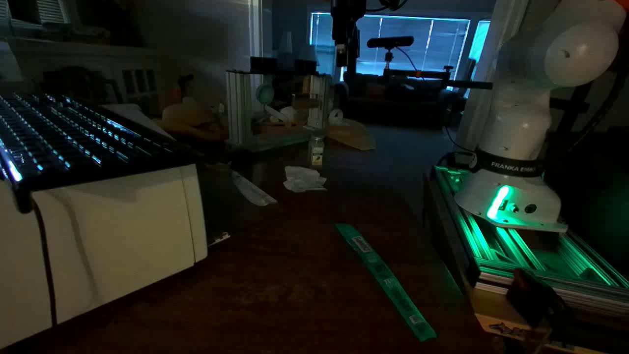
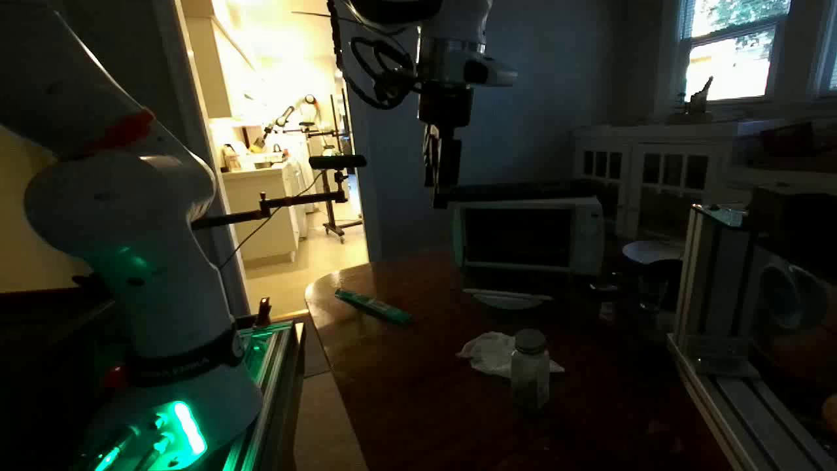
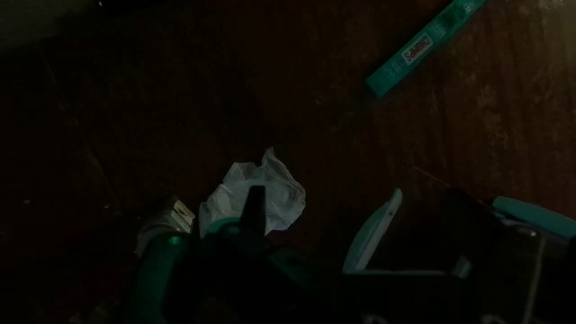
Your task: Close the oven door.
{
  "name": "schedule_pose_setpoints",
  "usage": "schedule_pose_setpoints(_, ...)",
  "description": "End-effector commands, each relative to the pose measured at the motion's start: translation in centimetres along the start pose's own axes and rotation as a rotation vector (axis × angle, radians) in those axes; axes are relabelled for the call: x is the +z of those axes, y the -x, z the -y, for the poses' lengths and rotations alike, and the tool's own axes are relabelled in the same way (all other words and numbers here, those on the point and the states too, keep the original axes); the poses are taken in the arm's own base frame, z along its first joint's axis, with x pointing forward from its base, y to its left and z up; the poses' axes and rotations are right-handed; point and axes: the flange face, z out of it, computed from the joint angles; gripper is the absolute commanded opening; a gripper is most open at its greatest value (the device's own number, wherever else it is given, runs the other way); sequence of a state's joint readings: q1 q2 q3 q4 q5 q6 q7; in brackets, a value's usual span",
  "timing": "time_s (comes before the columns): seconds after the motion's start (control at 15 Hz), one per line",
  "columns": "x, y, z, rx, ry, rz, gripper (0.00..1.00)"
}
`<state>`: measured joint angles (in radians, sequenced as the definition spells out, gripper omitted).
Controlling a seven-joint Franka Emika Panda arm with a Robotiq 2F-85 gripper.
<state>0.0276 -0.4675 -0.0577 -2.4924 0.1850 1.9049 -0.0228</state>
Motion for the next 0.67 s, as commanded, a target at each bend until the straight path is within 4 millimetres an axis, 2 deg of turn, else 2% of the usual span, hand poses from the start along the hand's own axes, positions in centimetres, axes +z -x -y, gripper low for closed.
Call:
schedule_pose_setpoints(0.0,0.0,0.0,0.0,0.000,0.000,0.001,1.00)
schedule_pose_setpoints(0.33,0.3,-0.4,-0.2,-0.013,0.002,-0.011,1.00)
schedule_pose_setpoints(0.6,2.7,-3.7,-1.8,-0.236,-0.021,-0.110,1.00)
